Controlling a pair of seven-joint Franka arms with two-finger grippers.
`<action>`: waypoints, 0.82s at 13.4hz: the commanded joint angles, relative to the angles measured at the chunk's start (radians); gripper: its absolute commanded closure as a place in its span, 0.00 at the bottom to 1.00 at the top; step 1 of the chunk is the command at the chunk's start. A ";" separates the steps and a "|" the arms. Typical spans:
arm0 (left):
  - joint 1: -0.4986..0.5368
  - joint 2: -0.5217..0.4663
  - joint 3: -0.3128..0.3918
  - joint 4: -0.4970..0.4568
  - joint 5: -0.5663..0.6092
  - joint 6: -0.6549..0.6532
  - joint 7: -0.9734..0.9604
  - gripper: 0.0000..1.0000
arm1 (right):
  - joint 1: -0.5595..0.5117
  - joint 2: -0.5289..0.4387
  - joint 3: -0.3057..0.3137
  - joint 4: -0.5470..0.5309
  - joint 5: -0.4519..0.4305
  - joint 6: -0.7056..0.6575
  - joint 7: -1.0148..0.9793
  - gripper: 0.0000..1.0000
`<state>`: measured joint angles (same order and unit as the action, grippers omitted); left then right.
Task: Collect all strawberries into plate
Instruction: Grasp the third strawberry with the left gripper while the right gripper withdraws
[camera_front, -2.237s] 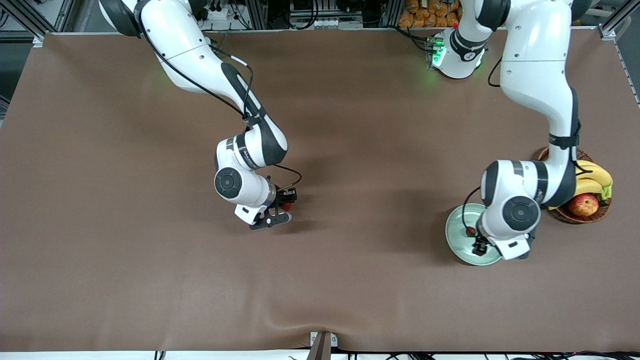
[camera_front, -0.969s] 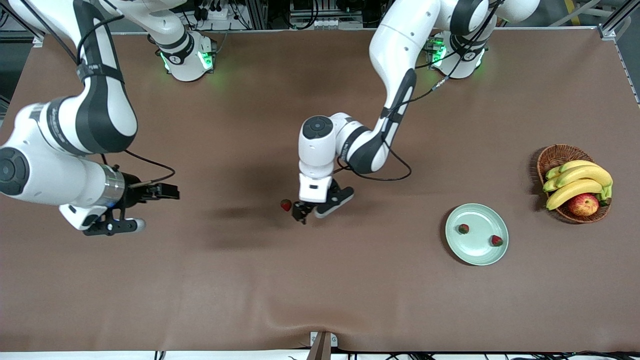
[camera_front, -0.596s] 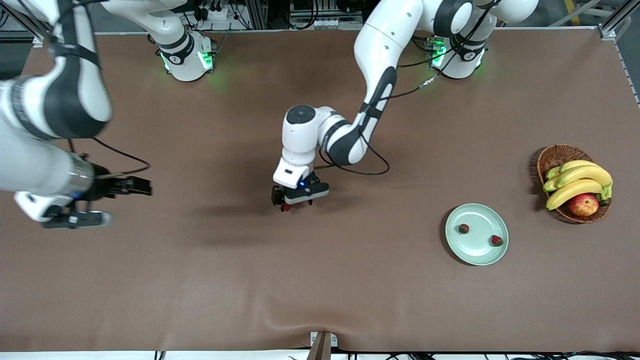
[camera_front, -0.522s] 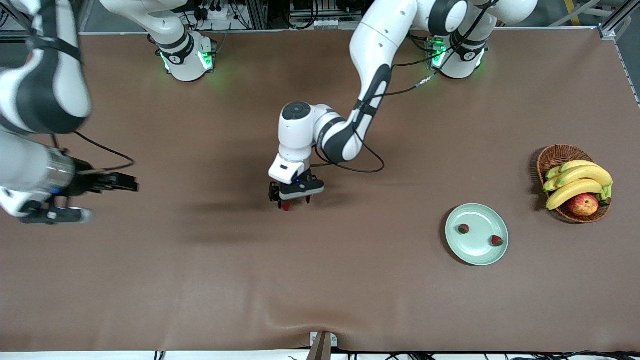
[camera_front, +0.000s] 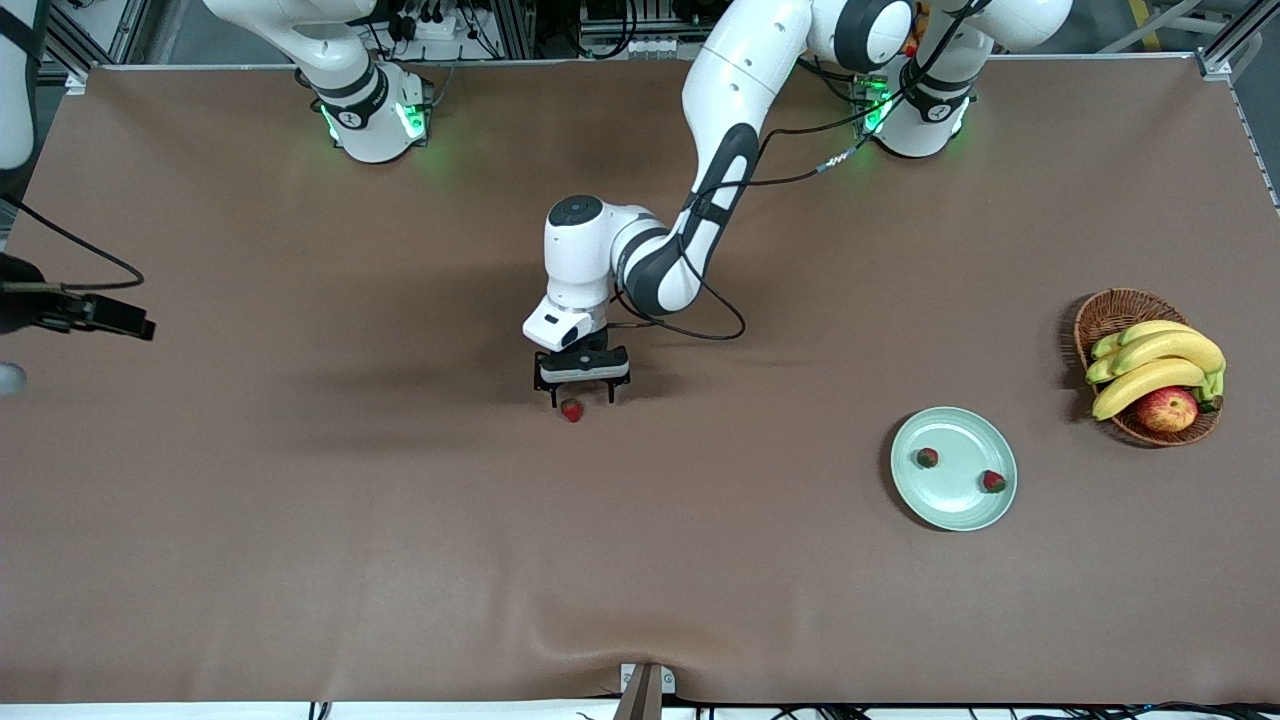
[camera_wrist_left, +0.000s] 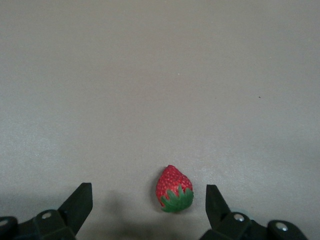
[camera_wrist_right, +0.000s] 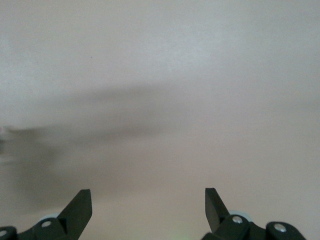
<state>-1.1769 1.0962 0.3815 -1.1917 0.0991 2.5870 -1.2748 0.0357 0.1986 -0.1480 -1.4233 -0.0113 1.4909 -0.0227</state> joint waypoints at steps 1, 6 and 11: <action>-0.007 0.069 0.045 0.107 0.021 0.004 0.002 0.00 | -0.039 -0.053 0.022 -0.009 -0.032 -0.056 -0.025 0.00; -0.009 0.106 0.065 0.146 0.021 0.013 0.000 0.00 | -0.077 -0.065 0.024 -0.014 -0.021 -0.066 -0.025 0.00; -0.021 0.120 0.068 0.146 0.021 0.027 -0.030 0.08 | -0.157 -0.073 0.110 -0.036 -0.018 -0.107 -0.011 0.00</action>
<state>-1.1819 1.1861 0.4255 -1.0824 0.1002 2.6020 -1.2740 -0.0731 0.1540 -0.0833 -1.4275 -0.0223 1.3991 -0.0385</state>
